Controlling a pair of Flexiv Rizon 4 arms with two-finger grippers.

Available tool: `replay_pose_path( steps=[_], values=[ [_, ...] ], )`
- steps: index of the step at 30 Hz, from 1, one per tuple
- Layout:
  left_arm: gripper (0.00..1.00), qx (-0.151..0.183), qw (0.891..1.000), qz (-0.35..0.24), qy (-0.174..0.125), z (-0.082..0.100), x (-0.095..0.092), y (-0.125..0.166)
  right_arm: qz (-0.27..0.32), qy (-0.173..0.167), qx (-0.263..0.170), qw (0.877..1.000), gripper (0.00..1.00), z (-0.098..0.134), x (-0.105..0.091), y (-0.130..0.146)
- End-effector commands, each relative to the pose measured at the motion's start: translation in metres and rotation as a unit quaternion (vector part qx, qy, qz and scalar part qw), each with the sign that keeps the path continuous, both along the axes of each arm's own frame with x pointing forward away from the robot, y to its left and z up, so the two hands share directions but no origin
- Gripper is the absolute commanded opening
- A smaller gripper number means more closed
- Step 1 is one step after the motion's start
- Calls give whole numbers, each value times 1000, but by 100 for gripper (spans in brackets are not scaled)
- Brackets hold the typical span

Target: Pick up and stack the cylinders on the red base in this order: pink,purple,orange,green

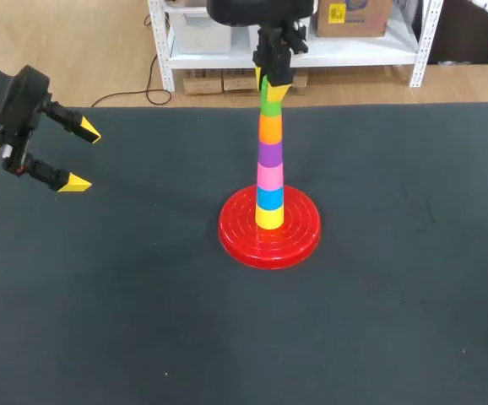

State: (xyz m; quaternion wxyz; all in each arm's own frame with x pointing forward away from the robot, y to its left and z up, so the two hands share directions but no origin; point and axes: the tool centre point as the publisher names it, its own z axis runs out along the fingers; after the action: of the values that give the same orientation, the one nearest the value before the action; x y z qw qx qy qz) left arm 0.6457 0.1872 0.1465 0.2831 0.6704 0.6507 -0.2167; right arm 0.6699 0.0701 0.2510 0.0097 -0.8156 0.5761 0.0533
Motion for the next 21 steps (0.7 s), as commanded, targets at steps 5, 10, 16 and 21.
replay_pose_path(
  steps=[5,10,16,21],
  values=[
    [100,0,1000,0,-1,-1,0,0,-4,-7,10,1000,100,-6,-3,-1],
    [100,0,1000,0,-1,-1,0,0,-7,-10,21,1000,100,-1,-5,-1],
    [100,0,1000,0,-1,-1,0,0,-19,-16,39,999,100,7,-2,-3],
    [100,0,1000,0,-1,-1,0,0,-46,-14,73,996,100,15,2,-14]
  ],
)
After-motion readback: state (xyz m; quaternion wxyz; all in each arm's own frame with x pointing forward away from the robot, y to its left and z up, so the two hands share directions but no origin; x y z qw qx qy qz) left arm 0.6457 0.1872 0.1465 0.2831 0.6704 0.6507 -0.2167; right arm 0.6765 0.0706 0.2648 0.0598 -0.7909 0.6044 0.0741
